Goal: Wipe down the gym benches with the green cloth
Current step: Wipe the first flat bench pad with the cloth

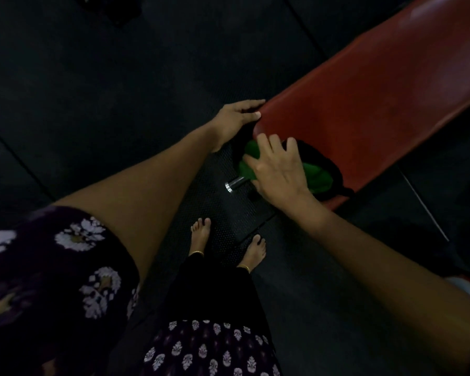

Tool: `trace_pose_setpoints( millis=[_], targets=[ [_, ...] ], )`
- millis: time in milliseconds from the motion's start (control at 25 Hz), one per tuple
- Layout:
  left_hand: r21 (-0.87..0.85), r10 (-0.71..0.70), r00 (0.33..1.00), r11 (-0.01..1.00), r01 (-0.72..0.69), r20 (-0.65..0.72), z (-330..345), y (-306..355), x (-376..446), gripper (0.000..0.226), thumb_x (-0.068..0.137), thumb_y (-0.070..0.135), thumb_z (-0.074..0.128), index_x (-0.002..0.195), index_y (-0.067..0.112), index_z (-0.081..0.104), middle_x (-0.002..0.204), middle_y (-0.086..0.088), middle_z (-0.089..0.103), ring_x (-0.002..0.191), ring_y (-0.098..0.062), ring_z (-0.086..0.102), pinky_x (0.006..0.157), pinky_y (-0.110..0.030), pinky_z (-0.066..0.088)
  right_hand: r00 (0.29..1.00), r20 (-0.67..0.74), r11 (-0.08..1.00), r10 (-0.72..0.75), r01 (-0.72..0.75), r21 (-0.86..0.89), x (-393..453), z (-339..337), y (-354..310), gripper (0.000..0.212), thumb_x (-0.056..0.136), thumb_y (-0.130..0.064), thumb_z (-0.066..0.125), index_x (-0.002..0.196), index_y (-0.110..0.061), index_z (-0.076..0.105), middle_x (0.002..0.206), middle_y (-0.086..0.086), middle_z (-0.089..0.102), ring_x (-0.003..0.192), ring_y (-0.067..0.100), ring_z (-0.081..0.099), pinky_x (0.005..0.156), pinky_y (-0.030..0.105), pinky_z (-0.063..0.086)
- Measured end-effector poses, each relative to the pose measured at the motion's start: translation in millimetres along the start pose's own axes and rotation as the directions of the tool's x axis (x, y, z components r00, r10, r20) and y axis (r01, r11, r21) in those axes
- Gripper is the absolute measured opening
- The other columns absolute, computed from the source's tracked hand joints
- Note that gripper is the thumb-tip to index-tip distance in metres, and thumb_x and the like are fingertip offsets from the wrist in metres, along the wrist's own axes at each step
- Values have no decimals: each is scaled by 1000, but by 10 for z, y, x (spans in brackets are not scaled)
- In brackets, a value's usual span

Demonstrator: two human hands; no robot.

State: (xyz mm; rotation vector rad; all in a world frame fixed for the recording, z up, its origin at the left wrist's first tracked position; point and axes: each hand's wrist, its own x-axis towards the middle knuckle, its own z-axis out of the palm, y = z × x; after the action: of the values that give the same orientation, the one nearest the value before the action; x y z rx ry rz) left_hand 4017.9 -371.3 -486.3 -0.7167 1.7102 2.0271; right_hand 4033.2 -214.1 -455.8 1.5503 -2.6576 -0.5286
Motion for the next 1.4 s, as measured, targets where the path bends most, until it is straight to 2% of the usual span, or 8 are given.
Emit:
trace_pose_setpoints(
  millis=[240,400,560,680,880,1040,1160,1400],
  targets=[
    [-170,-6,1000,985,1,-27,23,-46,-57,38,96,8,49,134,13,51,128,-5,55,114,-15,54,97,-22,45,999,-20,996,-27,28,88,-806,126,310,59,63,-39,75,118,-23,62,103,17,56,86,29,45,69,37,31],
    [-399,-65,991,917,13,-117,7,-98,-122,33,100,11,37,130,6,52,130,-11,56,107,-13,56,88,-19,45,1000,13,989,2,-4,146,-342,75,197,55,61,-42,78,112,-26,66,102,14,58,81,29,55,67,36,40],
    [-637,-120,985,771,13,-125,50,-193,-206,41,104,23,24,131,3,47,135,-11,53,126,-19,48,107,-29,35,945,128,799,302,-324,506,-2,-20,289,51,71,-30,74,121,-25,63,112,15,51,97,30,53,78,41,38],
    [-683,-152,971,730,-17,-186,102,-227,-203,39,104,23,26,130,3,47,132,-10,55,119,-16,51,97,-22,40,847,256,638,465,-522,567,396,-59,570,47,82,-32,65,128,-28,57,118,11,44,109,28,48,90,42,39],
    [-262,-10,962,963,-65,-275,184,-282,-140,29,94,14,55,122,7,55,120,-7,56,109,-15,52,96,-24,43,829,354,737,434,-552,390,801,-115,752,46,86,-41,56,131,-33,50,132,7,39,118,30,40,96,45,31],
    [-64,145,968,985,-161,-204,180,-322,-210,41,92,8,58,131,5,47,129,-10,48,115,-16,47,99,-18,39,937,301,919,177,-267,292,644,-134,725,55,83,-41,59,136,-36,45,145,4,30,120,31,35,92,44,31],
    [143,211,959,972,-186,-191,169,-229,-239,44,96,10,50,138,4,39,134,-9,43,118,-13,42,93,-6,30,905,351,896,240,-346,279,851,-138,1036,57,80,-43,62,134,-37,46,142,7,30,120,32,36,93,45,34],
    [390,127,960,920,-20,-251,248,-50,-272,36,97,24,44,129,9,43,129,-9,46,110,-24,51,93,-37,44,928,373,982,-21,-50,180,868,-104,1103,60,83,-41,60,139,-38,39,139,9,32,120,32,36,92,45,33]
  ],
)
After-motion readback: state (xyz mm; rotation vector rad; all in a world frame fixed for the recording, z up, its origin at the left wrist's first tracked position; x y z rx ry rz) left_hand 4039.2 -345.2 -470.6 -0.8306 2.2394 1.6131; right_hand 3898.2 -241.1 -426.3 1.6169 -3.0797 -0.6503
